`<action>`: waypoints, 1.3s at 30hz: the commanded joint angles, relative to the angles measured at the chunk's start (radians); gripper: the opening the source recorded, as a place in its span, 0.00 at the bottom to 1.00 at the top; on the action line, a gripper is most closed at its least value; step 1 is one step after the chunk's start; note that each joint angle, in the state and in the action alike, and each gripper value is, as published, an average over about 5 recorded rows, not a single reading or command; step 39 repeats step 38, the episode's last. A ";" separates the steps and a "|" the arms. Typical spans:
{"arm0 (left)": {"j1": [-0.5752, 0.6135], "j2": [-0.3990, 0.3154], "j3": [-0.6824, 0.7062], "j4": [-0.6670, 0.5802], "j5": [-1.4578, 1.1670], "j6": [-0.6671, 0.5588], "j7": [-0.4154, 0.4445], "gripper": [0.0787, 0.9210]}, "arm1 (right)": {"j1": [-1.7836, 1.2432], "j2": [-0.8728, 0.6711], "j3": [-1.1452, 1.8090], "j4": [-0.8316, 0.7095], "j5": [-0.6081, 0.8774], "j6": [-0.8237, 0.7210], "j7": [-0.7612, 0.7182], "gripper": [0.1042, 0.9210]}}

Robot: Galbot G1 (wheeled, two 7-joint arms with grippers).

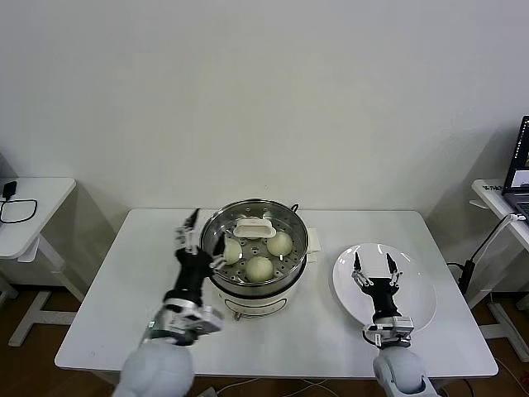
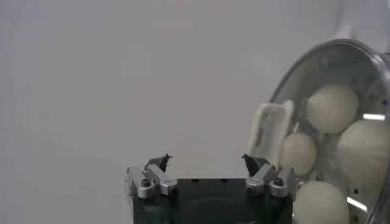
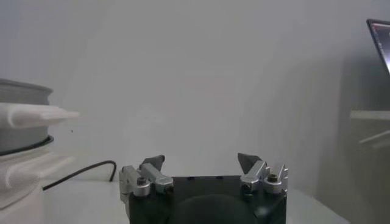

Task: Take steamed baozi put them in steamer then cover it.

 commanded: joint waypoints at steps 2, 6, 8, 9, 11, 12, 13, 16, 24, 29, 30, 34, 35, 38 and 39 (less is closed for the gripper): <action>0.130 -0.001 -0.397 0.209 -0.921 -0.418 -0.189 0.88 | -0.026 -0.015 -0.005 0.035 0.080 -0.033 -0.007 0.88; 0.120 0.000 -0.421 0.314 -0.968 -0.507 -0.128 0.88 | -0.035 -0.019 -0.003 0.041 0.086 -0.039 -0.007 0.88; 0.117 0.000 -0.424 0.347 -0.975 -0.540 -0.096 0.88 | -0.041 -0.020 -0.003 0.045 0.088 -0.041 -0.008 0.88; 0.116 0.000 -0.424 0.360 -0.977 -0.550 -0.083 0.88 | -0.043 -0.020 -0.002 0.046 0.088 -0.041 -0.008 0.88; 0.116 0.000 -0.420 0.388 -0.979 -0.569 -0.059 0.88 | -0.049 -0.020 -0.001 0.048 0.087 -0.044 -0.009 0.88; 0.116 0.000 -0.417 0.398 -0.979 -0.573 -0.051 0.88 | -0.051 -0.020 0.001 0.050 0.087 -0.046 -0.009 0.88; 0.117 0.001 -0.414 0.409 -0.978 -0.578 -0.045 0.88 | -0.054 -0.020 0.004 0.053 0.087 -0.050 -0.009 0.88; 0.115 0.002 -0.406 0.432 -0.975 -0.583 -0.035 0.88 | -0.060 -0.020 0.013 0.060 0.088 -0.060 -0.010 0.88; 0.103 0.006 -0.397 0.450 -0.960 -0.594 -0.030 0.88 | -0.064 -0.024 0.020 0.063 0.095 -0.062 -0.009 0.88; 0.098 0.004 -0.392 0.449 -0.953 -0.595 -0.029 0.88 | -0.062 -0.020 0.020 0.062 0.095 -0.060 -0.008 0.88; 0.097 0.004 -0.392 0.448 -0.953 -0.595 -0.030 0.88 | -0.062 -0.020 0.020 0.062 0.095 -0.060 -0.008 0.88; 0.097 0.006 -0.391 0.445 -0.952 -0.595 -0.030 0.88 | -0.064 -0.021 0.021 0.062 0.094 -0.059 -0.007 0.88; 0.097 0.006 -0.391 0.445 -0.951 -0.595 -0.030 0.88 | -0.064 -0.021 0.021 0.062 0.094 -0.059 -0.007 0.88; 0.098 0.005 -0.390 0.445 -0.949 -0.594 -0.032 0.88 | -0.064 -0.021 0.023 0.063 0.093 -0.059 -0.006 0.88; 0.098 0.005 -0.390 0.445 -0.949 -0.594 -0.032 0.88 | -0.064 -0.021 0.023 0.063 0.093 -0.059 -0.006 0.88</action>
